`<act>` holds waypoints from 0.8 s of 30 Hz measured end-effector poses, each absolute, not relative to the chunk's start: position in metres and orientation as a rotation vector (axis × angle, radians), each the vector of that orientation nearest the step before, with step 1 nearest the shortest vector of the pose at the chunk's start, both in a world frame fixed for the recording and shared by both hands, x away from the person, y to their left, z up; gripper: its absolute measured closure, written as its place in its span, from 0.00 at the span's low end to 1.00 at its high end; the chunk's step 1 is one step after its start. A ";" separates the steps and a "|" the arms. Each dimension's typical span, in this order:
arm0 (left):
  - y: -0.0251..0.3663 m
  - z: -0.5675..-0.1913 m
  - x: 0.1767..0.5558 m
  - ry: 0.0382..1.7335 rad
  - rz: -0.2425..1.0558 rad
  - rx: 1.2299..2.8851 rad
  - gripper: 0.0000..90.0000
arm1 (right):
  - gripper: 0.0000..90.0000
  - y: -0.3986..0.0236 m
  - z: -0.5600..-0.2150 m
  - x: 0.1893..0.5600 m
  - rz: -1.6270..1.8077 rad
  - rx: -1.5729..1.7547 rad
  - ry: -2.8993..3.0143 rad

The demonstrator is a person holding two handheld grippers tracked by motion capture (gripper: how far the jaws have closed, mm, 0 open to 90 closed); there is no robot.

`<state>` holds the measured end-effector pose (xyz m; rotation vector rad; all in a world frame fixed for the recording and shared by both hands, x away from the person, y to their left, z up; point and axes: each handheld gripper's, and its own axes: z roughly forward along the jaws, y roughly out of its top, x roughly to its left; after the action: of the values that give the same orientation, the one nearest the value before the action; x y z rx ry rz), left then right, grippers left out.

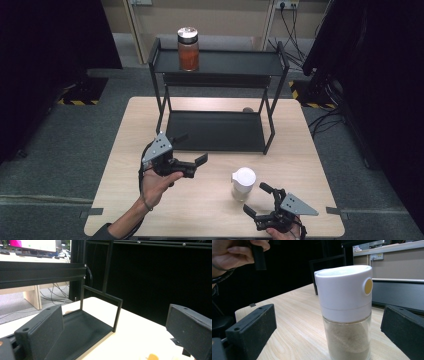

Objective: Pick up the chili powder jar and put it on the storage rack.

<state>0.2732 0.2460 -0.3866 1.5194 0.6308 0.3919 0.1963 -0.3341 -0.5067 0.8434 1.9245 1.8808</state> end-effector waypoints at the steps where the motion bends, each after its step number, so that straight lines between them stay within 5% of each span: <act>1: 0.246 -0.388 0.272 0.626 0.389 1.522 0.01 | 0.00 -0.334 -0.507 0.196 1.881 0.843 1.925; 24: 0.251 -0.433 0.247 0.599 0.346 1.558 0.01 | 0.00 -0.334 -0.507 0.196 1.880 0.842 1.924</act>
<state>0.2466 0.2512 -0.4326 1.5585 0.5985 0.3465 0.1964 -0.3339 -0.5068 0.8418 1.9241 1.8798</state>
